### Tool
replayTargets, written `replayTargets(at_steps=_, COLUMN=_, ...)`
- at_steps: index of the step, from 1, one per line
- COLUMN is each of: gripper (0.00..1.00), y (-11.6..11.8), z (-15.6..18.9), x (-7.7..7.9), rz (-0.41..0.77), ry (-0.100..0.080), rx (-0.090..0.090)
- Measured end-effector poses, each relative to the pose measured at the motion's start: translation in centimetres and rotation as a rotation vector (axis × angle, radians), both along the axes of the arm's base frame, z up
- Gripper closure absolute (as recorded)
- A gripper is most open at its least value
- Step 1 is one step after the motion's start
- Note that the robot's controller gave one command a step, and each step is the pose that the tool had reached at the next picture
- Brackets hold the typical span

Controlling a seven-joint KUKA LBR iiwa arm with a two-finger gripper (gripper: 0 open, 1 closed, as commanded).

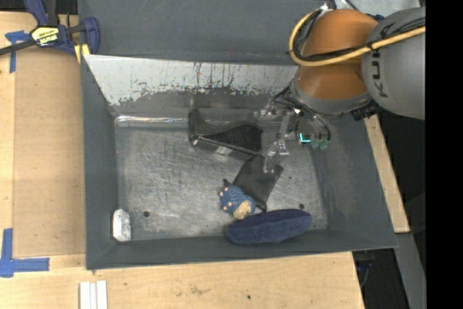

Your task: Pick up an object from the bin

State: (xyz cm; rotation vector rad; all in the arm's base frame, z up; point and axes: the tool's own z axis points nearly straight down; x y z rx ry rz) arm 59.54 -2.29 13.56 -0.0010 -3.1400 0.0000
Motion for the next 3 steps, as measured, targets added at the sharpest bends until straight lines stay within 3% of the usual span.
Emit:
replayTargets(at_steps=1, gripper=0.00, y=3.5, z=-5.6, x=2.9, rz=-0.248, ry=0.012, rx=-0.003)
replayTargets(at_steps=2, gripper=1.00, y=3.5, z=-5.4, x=3.0, rz=-0.247, ry=0.012, rx=-0.002)
replayTargets(at_steps=3, gripper=1.00, y=3.3, z=11.3, x=-0.4, rz=-0.202, ry=-0.003, rx=-0.001)
